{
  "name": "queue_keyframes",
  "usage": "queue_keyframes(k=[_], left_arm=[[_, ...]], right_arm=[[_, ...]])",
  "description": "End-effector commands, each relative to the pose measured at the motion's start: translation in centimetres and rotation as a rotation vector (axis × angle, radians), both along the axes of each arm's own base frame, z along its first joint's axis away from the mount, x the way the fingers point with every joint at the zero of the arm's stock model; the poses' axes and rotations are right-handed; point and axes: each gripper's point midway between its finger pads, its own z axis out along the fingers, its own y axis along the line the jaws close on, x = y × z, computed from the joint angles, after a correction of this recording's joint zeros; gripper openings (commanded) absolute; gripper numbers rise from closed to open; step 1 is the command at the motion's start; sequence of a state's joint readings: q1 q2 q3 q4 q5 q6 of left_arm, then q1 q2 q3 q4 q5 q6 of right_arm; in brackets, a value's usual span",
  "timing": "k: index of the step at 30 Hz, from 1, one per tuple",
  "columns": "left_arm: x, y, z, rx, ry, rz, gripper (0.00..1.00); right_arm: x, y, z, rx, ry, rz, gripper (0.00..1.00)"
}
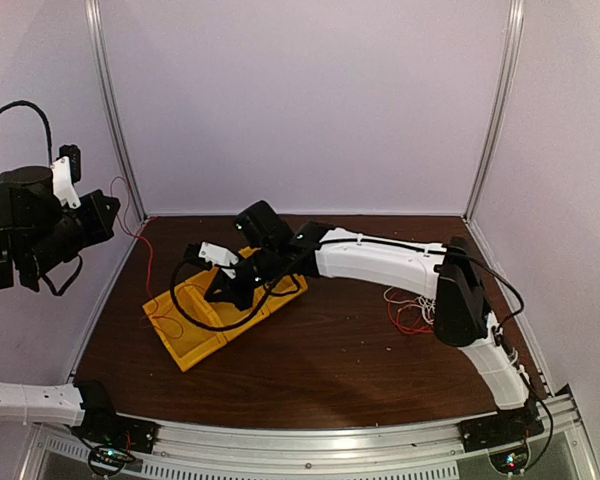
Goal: Untangle the cables
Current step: Place the untangled cable in the bin.
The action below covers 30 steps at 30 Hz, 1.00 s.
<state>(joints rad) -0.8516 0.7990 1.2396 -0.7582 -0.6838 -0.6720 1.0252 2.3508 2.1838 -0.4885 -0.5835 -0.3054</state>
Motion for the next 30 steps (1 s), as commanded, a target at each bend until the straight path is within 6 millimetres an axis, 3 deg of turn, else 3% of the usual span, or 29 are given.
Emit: queue_keyframes(k=[1,4,9,17,20,27,30], left_arm=[[0.5,1.0,-2.4,0.099,0.061,0.076,0.00],[0.6,1.5,-3.7,0.104,0.070,0.106,0.00],[0.3,3.1,-3.5,0.091,0.015,0.173,0.00],[0.3,3.4,-3.7,0.082,0.003,0.190,0.00],[0.3,3.2,-4.3,0.077,0.016,0.176,0.00],[0.6,1.3,-6.4,0.048,0.061,0.107,0.00],[0.8,0.8,-7.0,0.053,0.071,0.095,0.00]], right_arm=[[0.2,2.4,0.3,0.082,0.068,-0.025,0.00],[0.1,3.5,-1.1,0.100,0.094,-0.027,0.00],[-0.4,5.3,-2.1,0.130,0.135,-0.023,0.00],[-3.8,7.4,0.8,0.200,0.103,0.058,0.01],[-3.7,7.7,1.1,0.209,0.082,0.038,0.03],[-1.2,7.8,-3.8,0.131,0.013,-0.084,0.09],[-1.1,7.5,-4.6,0.106,0.014,-0.086,0.11]])
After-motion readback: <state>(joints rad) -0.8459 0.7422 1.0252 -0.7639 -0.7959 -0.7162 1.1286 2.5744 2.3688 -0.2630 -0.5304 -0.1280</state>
